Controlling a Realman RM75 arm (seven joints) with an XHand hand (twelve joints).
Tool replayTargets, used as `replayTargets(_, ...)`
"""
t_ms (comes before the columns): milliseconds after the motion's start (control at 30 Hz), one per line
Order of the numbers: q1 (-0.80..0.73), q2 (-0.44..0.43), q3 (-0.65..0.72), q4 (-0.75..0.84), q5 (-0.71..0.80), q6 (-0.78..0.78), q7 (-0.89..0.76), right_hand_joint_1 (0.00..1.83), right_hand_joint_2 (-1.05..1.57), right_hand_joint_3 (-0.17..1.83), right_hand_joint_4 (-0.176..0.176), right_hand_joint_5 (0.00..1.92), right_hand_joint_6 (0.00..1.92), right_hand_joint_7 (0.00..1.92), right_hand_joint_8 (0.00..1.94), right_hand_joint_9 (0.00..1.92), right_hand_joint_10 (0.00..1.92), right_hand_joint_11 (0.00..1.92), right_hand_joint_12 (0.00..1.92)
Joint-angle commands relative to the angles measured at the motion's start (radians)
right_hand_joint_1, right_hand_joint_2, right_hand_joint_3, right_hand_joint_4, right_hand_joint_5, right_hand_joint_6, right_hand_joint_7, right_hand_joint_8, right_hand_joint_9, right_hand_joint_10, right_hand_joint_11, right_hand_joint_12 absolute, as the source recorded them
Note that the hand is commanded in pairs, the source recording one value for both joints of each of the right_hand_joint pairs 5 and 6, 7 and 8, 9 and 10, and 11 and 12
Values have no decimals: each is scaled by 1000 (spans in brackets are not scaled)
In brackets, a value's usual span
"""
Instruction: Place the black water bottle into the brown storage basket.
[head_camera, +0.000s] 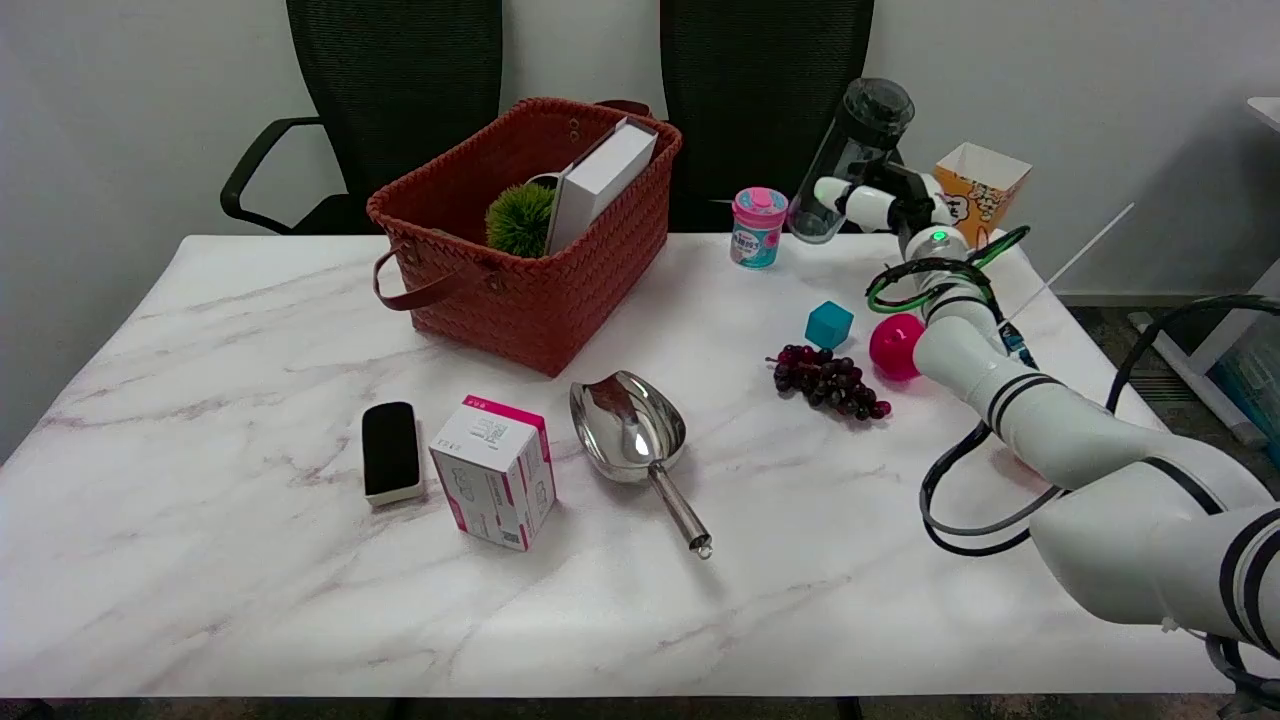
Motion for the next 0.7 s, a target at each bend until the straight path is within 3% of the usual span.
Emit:
replayTargets(33, -23, 43, 2, 199, -7, -7, 0, 1158, 1009, 597, 0, 841, 841, 926, 926, 667, 667, 659, 659)
replayTargets(700, 88, 30, -23, 311, -33, -126, -50, 1160, 1028, 590, 0, 838, 838, 961, 961, 708, 708, 687, 687)
